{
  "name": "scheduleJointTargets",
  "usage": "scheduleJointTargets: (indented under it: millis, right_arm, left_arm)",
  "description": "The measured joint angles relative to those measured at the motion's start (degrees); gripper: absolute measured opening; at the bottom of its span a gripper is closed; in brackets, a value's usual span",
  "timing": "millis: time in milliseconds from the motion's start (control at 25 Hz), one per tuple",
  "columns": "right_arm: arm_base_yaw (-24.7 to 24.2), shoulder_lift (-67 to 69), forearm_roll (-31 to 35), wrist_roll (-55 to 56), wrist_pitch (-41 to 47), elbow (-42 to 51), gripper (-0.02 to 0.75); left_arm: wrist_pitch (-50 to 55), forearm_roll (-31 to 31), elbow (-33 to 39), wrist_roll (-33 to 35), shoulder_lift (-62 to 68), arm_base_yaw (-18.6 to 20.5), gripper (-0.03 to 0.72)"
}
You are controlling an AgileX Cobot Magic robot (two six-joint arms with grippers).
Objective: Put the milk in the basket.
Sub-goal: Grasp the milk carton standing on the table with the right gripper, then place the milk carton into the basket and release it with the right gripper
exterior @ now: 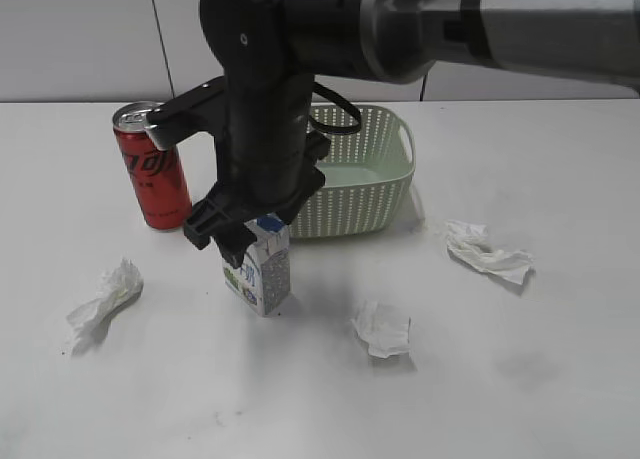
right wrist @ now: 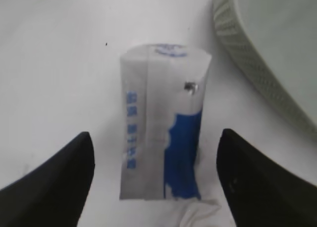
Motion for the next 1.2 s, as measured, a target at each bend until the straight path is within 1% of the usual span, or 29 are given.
scheduleJointTargets:
  millis: [320, 400, 480, 560, 600, 640, 800, 880, 1040, 1120, 1200]
  right_arm:
    - [0.0, 4.35, -0.12, 0.28, -4.23, -0.09, 0.594]
    - [0.0, 5.09, -0.12, 0.28, -5.26, -0.09, 0.58]
    - [0.0, 5.33, -0.12, 0.45, -5.81, -0.09, 0.529]
    - [0.0, 5.33, -0.2, 0.64, -5.94, -0.09, 0.44]
    - [0.0, 5.33, -0.42, 0.64, -5.99, -0.09, 0.382]
    - [0.0, 5.33, -0.4, 0.7, -5.99, -0.09, 0.344]
    - [0.0, 5.33, -0.4, 0.7, -4.79, -0.87, 0.345]
    - [0.0, 5.65, -0.4, 0.64, -0.98, -2.81, 0.345]
    - [0.0, 6.03, -0.26, 0.47, 8.41, -11.03, 0.345]
    - [-0.41, 5.24, 0.0, 0.47, 9.36, -14.4, 0.345]
    - [-0.98, 2.89, 0.05, 0.41, 9.75, -15.86, 0.345]
  left_arm:
    - [0.0, 0.0, 0.0, 0.0, 0.0, 0.0, 0.238]
    - [0.0, 0.0, 0.0, 0.0, 0.0, 0.0, 0.238]
    - [0.0, 0.0, 0.0, -0.01, 0.0, 0.0, 0.238]
    - [0.0, 0.0, 0.0, -0.01, 0.0, 0.0, 0.238]
    - [0.0, 0.0, 0.0, -0.02, 0.0, 0.0, 0.238]
    - [0.0, 0.0, 0.0, 0.05, 0.0, 0.0, 0.238]
    - [0.0, 0.0, 0.0, 0.0, 0.0, 0.0, 0.238]
    - [0.0, 0.0, 0.0, 0.07, 0.0, 0.0, 0.238]
    - [0.0, 0.0, 0.0, 0.0, 0.0, 0.0, 0.238]
    - [0.0, 0.0, 0.0, 0.0, 0.0, 0.0, 0.238]
    - [0.0, 0.0, 0.0, -0.02, 0.0, 0.0, 0.238]
